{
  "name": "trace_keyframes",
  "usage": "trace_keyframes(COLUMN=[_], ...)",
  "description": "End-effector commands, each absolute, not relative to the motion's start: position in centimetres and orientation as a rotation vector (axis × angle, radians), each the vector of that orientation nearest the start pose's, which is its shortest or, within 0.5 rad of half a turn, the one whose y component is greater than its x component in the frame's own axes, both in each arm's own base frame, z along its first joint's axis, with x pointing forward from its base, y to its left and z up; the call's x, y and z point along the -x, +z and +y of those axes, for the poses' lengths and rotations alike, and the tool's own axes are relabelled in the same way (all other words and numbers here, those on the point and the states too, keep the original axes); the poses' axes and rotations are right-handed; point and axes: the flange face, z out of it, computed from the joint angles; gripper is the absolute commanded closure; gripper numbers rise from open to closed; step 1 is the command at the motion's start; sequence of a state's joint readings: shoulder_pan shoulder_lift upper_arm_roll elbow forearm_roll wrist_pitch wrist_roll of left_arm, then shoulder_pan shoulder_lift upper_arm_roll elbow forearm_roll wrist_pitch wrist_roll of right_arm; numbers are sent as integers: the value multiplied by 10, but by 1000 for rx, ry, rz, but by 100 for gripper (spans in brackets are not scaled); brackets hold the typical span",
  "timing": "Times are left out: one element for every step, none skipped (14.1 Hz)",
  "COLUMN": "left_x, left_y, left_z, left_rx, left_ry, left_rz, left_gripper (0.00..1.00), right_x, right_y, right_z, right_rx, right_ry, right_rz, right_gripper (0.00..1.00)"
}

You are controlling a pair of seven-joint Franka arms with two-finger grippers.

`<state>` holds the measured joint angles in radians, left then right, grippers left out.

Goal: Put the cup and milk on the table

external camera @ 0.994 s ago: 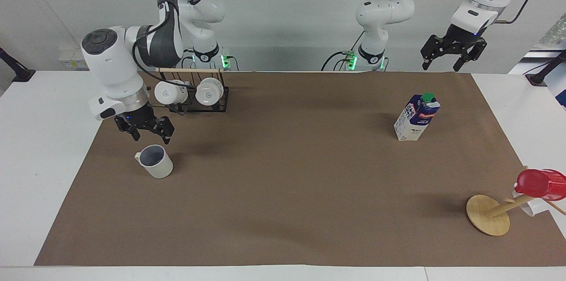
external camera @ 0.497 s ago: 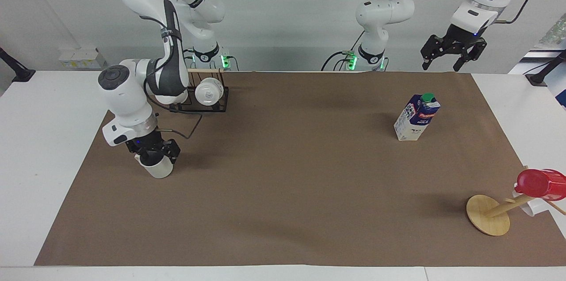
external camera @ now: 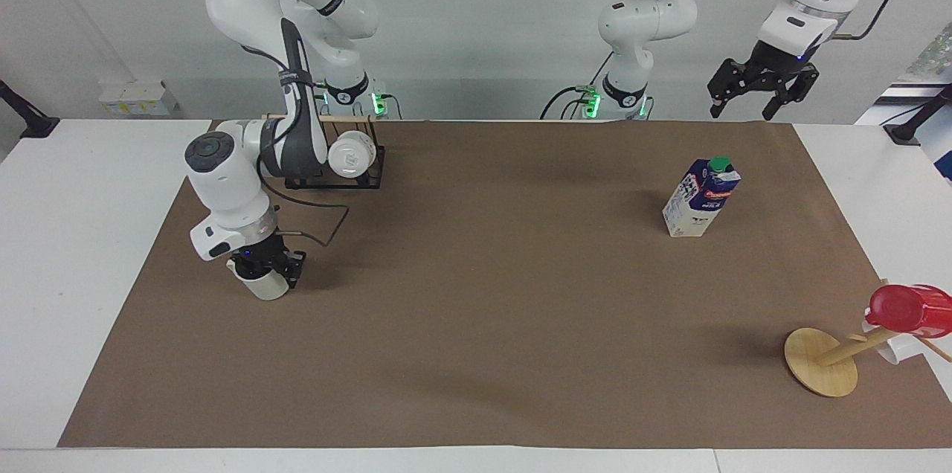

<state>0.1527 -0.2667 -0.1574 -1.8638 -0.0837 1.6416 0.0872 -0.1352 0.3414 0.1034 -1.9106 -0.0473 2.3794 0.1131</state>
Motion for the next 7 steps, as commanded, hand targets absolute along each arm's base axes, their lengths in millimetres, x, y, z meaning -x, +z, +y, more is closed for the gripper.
trace_keyframes(left_x=[-476,-476,-476,-476,-476,-476,-476], left_y=[631,631,631,631,631,631,631], left_z=[-17,-17,-17,-17,-17,-17,-17], left_rx=[3179,3179,3179,3179,3179,3179,3179], left_ry=[-59,-59,-59,-59,-57,-59,-57], left_rz=[134,134,134,134,134,134,134], left_gripper=[0,0,0,0,0,0,0], right_x=[-636,-636,-636,-636,-637,-637,-637], right_y=[346,354,368,378,391,404,418], right_z=[-23,-22,-19,-11,7,18,35], right_rx=[3122,3122,3124,3126,3130,3130,3125], right_ry=[-241,-253,-258,-223,-192,-179,-191], right_rz=[170,167,157,150,123,146,173], right_gripper=[100,100,100,100,100,100,100])
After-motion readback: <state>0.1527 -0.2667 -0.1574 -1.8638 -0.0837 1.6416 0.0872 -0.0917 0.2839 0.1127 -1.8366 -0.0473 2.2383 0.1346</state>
